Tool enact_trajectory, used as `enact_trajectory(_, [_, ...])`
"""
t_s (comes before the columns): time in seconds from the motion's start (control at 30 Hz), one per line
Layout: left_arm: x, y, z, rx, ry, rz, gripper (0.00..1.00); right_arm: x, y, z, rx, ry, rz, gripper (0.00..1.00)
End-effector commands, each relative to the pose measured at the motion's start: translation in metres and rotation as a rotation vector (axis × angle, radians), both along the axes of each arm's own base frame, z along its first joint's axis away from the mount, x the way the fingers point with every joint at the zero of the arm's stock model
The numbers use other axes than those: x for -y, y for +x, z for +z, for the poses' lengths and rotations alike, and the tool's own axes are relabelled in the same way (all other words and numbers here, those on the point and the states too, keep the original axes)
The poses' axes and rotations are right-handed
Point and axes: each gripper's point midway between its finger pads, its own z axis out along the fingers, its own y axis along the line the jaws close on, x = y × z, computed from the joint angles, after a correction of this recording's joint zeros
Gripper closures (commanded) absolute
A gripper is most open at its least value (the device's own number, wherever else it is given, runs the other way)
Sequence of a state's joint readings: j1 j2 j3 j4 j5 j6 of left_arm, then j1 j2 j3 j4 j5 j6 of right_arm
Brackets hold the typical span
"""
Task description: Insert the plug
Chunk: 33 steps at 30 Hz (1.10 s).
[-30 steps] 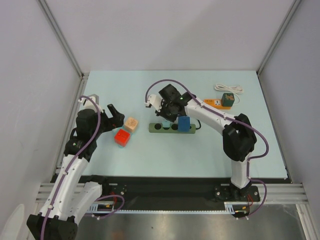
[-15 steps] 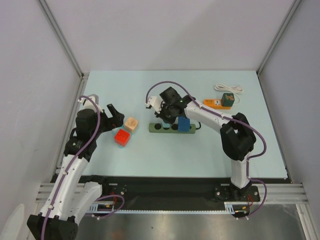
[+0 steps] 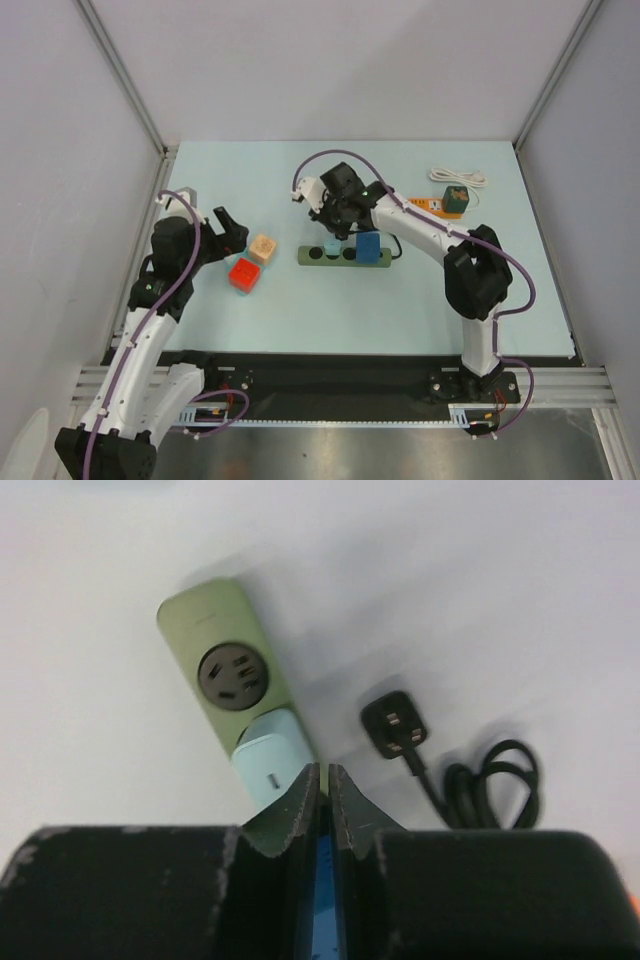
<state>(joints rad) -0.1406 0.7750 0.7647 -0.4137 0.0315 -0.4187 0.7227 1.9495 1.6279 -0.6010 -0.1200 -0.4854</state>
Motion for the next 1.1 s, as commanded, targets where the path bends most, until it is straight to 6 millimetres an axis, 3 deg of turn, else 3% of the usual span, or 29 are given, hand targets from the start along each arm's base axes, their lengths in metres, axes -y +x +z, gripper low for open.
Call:
enact_trajectory(0.0, [0.005,0.009,0.025,0.066,-0.035,-0.018,0.00,-0.008,0.028,0.072,0.142,0.096,-0.042,0.87])
enact_trajectory(0.1, [0.017,0.010,0.034,0.074,-0.056,-0.084,0.00,-0.006,0.028,0.101,0.166,0.159,-0.079,0.82])
enact_trajectory(0.13, [0.022,0.012,0.041,0.080,-0.050,-0.122,0.01,-0.002,0.024,0.124,0.196,0.203,-0.102,0.74])
enact_trajectory(0.2, [0.037,0.011,0.062,0.115,-0.048,-0.207,0.00,0.008,0.016,0.134,0.160,0.289,-0.236,0.72])
enact_trajectory(0.23, [0.050,0.008,0.063,0.110,-0.024,-0.266,0.00,0.017,0.007,0.157,0.168,0.361,-0.292,0.61])
enact_trajectory(0.3, [0.068,0.004,0.088,0.162,0.004,-0.339,0.00,0.030,-0.007,0.159,0.142,0.425,-0.387,0.40])
enact_trajectory(0.33, [0.086,-0.003,0.093,0.176,0.022,-0.412,0.00,0.043,-0.018,0.185,0.141,0.515,-0.470,0.01])
enact_trajectory(0.4, [0.106,-0.008,0.108,0.207,0.025,-0.492,0.00,0.065,-0.028,0.187,0.125,0.550,-0.591,0.01])
enact_trajectory(0.47, [0.129,-0.021,0.117,0.221,-0.003,-0.608,0.00,0.091,-0.050,0.211,0.105,0.629,-0.680,0.00])
enact_trajectory(0.6, [0.142,-0.042,0.153,0.327,-0.067,-0.715,0.01,0.142,-0.083,0.239,0.157,0.677,-0.813,0.00])
enact_trajectory(0.7, [0.147,-0.052,0.172,0.388,-0.103,-0.763,0.00,0.151,-0.113,0.250,0.101,0.745,-0.789,0.01])
enact_trajectory(0.8, [0.153,-0.060,0.182,0.410,-0.157,-0.798,0.00,0.159,-0.131,0.255,0.074,0.827,-0.812,0.00])
enact_trajectory(0.93, [0.152,-0.068,0.187,0.434,-0.169,-0.809,0.00,0.183,-0.131,0.248,0.116,0.870,-0.949,0.00])
enact_trajectory(1.07, [0.145,-0.069,0.189,0.460,-0.147,-0.777,0.00,0.192,-0.127,0.238,0.153,0.847,-0.977,0.00])
